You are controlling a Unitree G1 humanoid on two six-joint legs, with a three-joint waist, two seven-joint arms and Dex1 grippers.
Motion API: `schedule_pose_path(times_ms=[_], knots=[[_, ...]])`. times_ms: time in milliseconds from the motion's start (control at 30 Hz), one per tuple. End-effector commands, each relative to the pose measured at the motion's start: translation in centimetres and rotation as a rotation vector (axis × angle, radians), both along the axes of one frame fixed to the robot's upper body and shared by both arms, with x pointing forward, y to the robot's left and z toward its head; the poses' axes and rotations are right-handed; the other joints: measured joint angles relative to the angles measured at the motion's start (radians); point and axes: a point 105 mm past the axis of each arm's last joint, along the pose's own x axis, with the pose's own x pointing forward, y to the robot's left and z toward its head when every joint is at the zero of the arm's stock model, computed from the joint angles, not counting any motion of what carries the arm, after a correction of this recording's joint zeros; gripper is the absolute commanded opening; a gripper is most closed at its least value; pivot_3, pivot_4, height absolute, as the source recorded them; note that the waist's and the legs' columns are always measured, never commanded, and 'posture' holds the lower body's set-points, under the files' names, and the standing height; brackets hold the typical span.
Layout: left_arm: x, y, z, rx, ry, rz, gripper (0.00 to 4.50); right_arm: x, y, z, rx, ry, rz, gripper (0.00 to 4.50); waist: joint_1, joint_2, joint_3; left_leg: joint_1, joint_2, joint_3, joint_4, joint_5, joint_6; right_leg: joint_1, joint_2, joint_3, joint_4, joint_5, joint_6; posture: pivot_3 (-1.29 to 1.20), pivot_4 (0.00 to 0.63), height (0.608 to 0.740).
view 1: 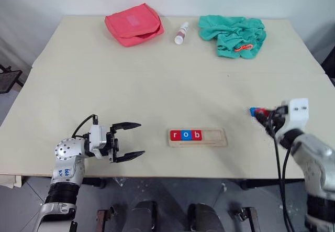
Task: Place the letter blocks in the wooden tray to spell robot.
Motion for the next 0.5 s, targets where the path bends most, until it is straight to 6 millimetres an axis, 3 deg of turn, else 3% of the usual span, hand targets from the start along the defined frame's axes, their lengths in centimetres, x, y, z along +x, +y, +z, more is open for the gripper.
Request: schedule_pose_path(times_ms=[33, 167, 300, 500], knots=[[-0.2, 0.4, 0.4, -0.006, -0.016, -0.005, 4.50, -1.7, 0.2, 1.6, -0.008, -0.059, -0.045, 1.46, -0.001, 0.000, 0.000, 0.000, 0.000, 0.001, 0.000, 0.000, 0.000, 0.000, 0.000, 0.001, 0.000, 0.000, 0.000, 0.00, 0.150, 0.740], [-0.1, 0.3, 0.4, -0.004, -0.016, -0.011, 4.50, -2.8, 1.3, 0.0, 0.030, -0.008, -0.044, 1.46, -0.003, 0.000, 0.000, 0.003, 0.000, 0.001, -0.001, 0.001, 0.000, 0.001, 0.001, 0.002, 0.000, 0.000, 0.000, 0.00, 0.150, 0.740], [-0.1, 0.1, 0.5, -0.008, -0.020, -0.016, 4.50, -2.7, 1.6, -0.4, 0.058, -0.009, -0.056, 1.46, -0.007, 0.000, 0.000, 0.003, 0.000, 0.002, -0.001, 0.001, 0.000, 0.001, 0.000, 0.003, 0.000, 0.000, 0.000, 0.00, 0.150, 0.740], [-0.2, 0.0, 0.3, -0.013, -0.021, -0.012, 4.50, -1.9, 1.5, -0.4, 0.068, -0.032, -0.071, 3.50, -0.009, 0.000, 0.000, 0.004, 0.000, 0.002, -0.001, 0.001, 0.000, 0.001, 0.001, 0.003, 0.001, 0.000, 0.000, 0.00, 0.150, 0.740]])
